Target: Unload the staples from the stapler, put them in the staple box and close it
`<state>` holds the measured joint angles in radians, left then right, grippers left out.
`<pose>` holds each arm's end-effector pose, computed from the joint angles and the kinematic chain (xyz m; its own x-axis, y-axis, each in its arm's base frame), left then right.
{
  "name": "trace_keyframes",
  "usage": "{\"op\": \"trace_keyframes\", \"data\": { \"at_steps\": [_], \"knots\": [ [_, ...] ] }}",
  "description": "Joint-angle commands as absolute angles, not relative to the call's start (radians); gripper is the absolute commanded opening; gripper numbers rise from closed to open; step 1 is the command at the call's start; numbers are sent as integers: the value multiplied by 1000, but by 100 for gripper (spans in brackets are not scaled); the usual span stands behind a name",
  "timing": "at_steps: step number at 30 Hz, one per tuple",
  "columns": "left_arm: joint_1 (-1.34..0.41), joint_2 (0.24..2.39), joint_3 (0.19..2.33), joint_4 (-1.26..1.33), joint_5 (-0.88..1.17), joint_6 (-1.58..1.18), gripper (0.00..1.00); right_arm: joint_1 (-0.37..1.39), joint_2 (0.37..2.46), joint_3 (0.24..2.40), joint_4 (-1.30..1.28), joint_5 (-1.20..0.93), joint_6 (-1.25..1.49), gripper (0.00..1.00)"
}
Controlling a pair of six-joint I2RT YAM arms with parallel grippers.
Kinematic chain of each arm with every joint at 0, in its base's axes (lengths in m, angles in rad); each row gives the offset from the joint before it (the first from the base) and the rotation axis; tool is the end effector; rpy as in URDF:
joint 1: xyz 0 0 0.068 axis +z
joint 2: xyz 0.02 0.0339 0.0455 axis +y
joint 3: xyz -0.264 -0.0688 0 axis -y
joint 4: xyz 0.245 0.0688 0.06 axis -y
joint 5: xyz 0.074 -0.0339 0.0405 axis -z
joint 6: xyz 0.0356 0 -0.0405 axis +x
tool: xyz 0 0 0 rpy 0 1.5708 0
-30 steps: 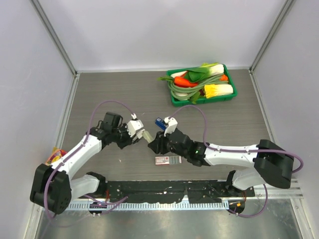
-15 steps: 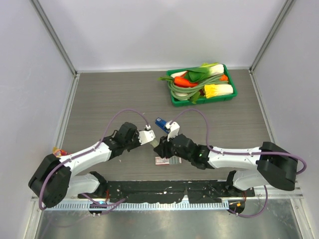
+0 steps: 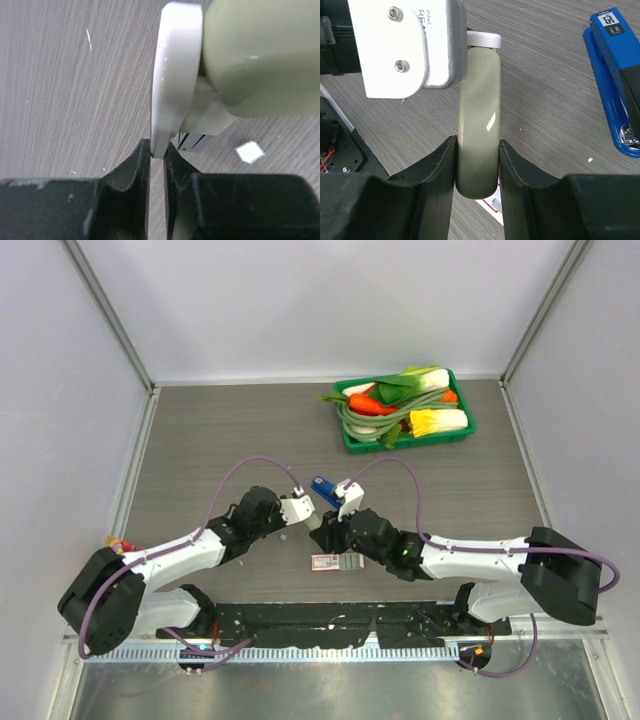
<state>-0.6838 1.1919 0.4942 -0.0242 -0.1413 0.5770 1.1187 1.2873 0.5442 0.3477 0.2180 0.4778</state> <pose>0.1820 -0.1418 0.1752 -0.1328 0.8050 -0.5783 0.7350 0.4714 0.4874 0.1238 0.2373 0.2035 -0.5132 -0.0290 -0.8578 -0.6251 0.6975 0.3504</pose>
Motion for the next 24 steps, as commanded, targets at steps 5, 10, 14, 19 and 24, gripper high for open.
{"op": "trace_keyframes", "data": {
  "at_steps": [5,10,14,19,24],
  "knots": [
    [-647,1235,448,83,-454,589,4,1152,1282,511,345,181,443,1],
    [-647,1160,552,-112,-321,448,17,1155,1327,549,403,202,446,1],
    [-643,1118,678,-326,-201,374,38,1155,1371,676,416,271,388,1],
    [-601,1097,778,-417,-80,307,42,1154,1431,796,465,373,324,1],
    [-532,1106,905,-549,115,275,48,1151,1532,911,477,463,278,1]
  ]
}}
